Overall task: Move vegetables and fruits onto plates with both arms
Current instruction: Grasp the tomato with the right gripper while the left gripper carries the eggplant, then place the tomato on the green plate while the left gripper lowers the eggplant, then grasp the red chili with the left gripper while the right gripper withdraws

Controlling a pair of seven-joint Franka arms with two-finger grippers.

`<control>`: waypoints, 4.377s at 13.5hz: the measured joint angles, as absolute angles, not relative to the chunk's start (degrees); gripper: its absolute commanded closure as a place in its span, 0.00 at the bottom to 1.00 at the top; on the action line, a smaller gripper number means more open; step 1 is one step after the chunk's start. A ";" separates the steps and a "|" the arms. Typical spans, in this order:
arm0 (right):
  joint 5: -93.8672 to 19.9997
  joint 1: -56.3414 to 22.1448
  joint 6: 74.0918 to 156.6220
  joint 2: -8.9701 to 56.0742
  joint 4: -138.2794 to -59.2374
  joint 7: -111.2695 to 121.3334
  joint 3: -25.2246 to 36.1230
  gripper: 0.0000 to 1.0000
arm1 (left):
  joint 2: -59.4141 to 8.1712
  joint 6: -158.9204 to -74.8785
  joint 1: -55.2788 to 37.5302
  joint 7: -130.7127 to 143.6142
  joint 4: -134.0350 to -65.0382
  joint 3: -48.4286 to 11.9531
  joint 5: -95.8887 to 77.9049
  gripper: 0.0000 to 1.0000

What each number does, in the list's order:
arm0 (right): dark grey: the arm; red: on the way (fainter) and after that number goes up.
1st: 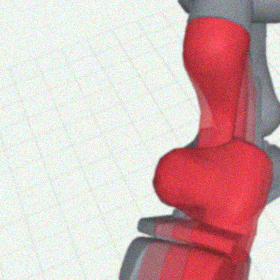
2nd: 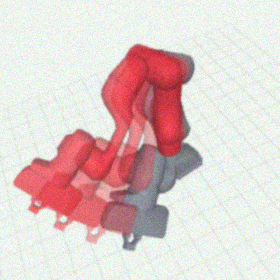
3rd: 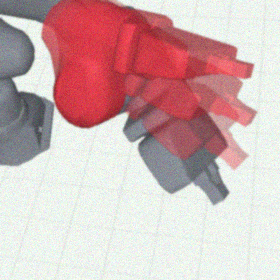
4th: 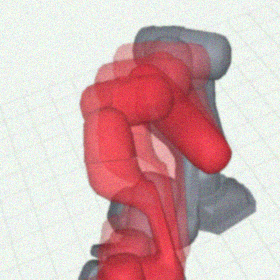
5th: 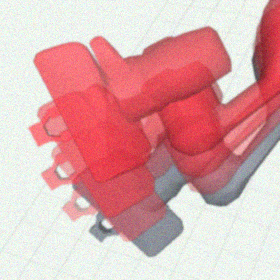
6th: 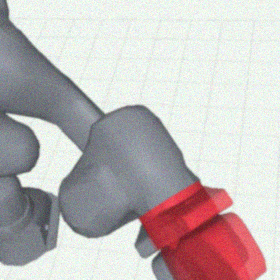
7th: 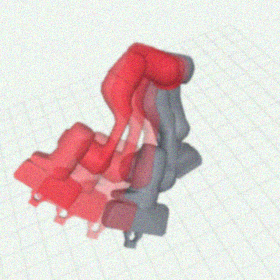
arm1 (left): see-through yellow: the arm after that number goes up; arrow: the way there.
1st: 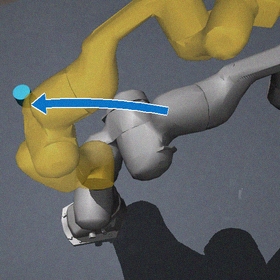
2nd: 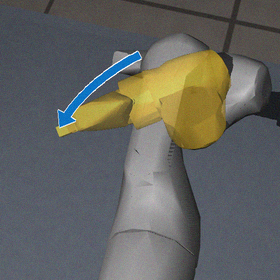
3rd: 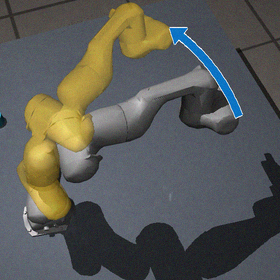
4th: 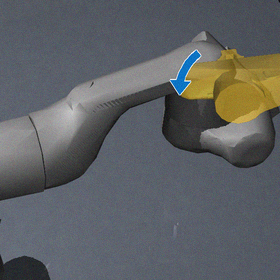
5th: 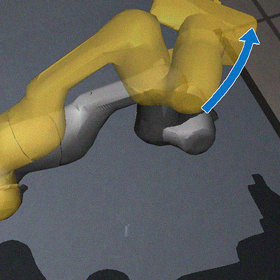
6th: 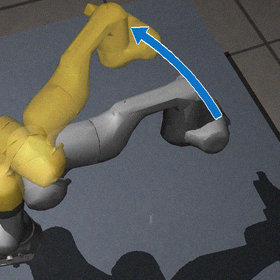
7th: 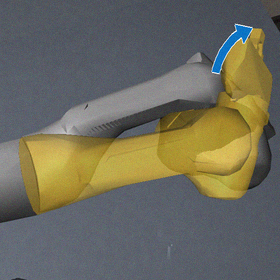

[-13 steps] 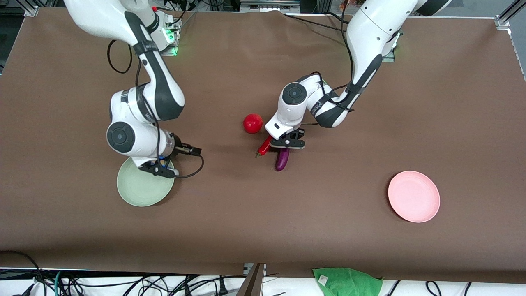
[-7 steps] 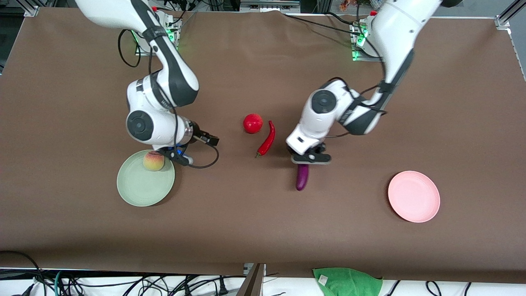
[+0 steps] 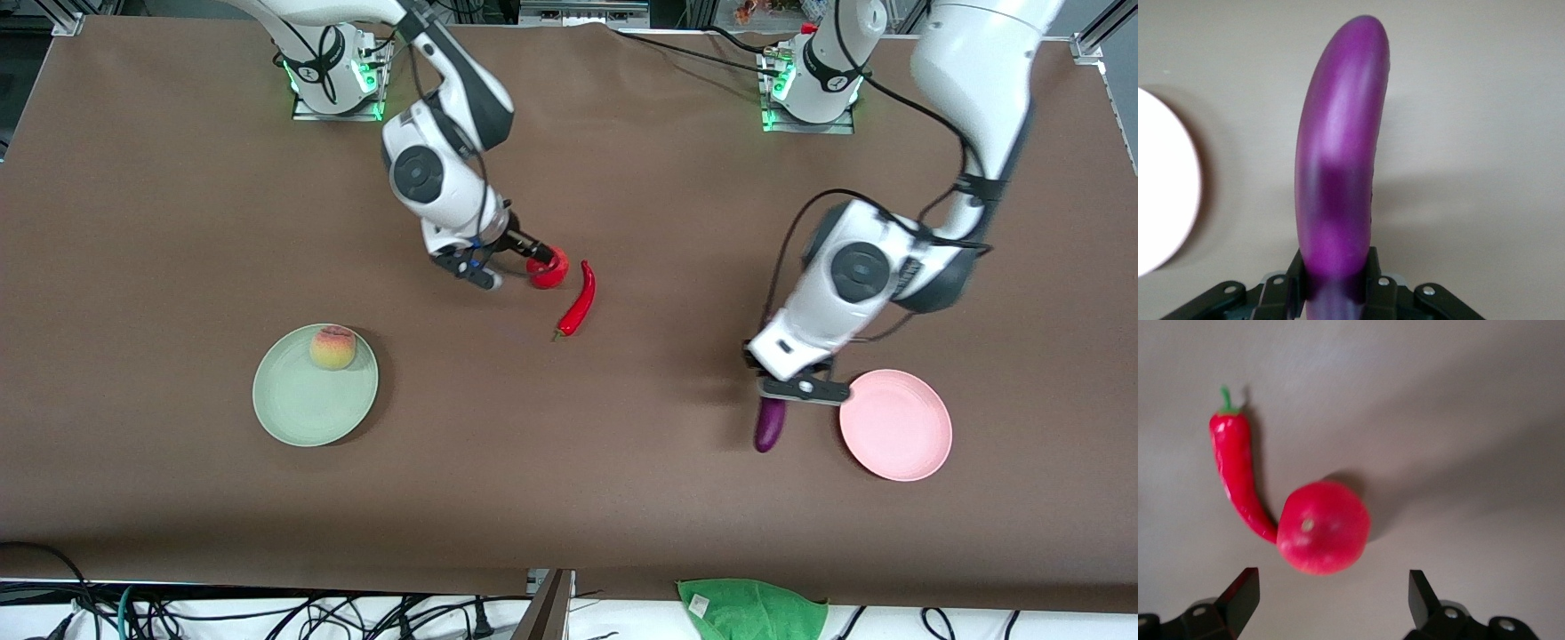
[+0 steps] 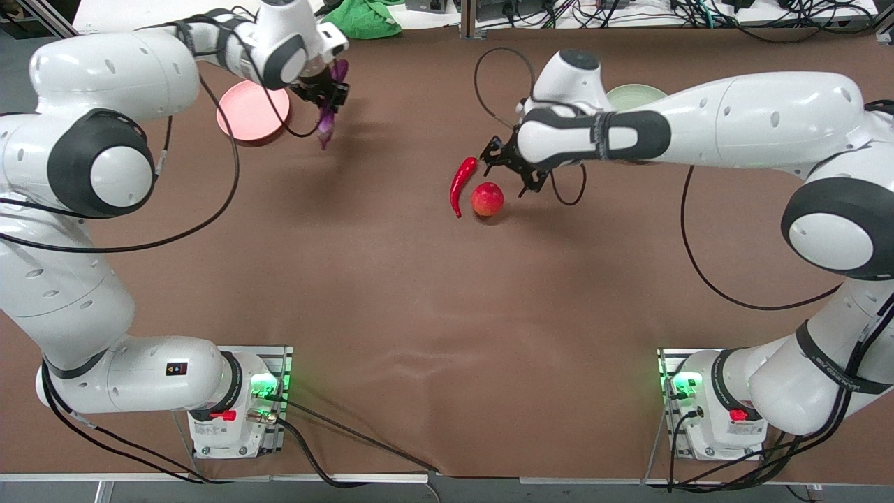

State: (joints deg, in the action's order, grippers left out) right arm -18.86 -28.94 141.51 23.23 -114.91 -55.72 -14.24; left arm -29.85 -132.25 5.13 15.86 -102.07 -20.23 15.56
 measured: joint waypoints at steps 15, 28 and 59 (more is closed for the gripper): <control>-14.91 -35.54 157.55 31.82 -117.23 -55.55 -10.69 0.36 | -32.54 -135.07 11.78 -4.95 -103.25 -7.83 8.72 0.97; -10.50 -35.37 128.23 24.71 -105.53 -33.53 7.57 0.71 | -36.16 -137.85 12.72 -6.09 -101.01 -7.43 8.58 0.94; -20.52 -17.37 110.55 37.42 -80.12 14.79 18.35 0.00 | -41.37 -137.41 -16.58 25.60 -90.61 -19.08 4.50 0.00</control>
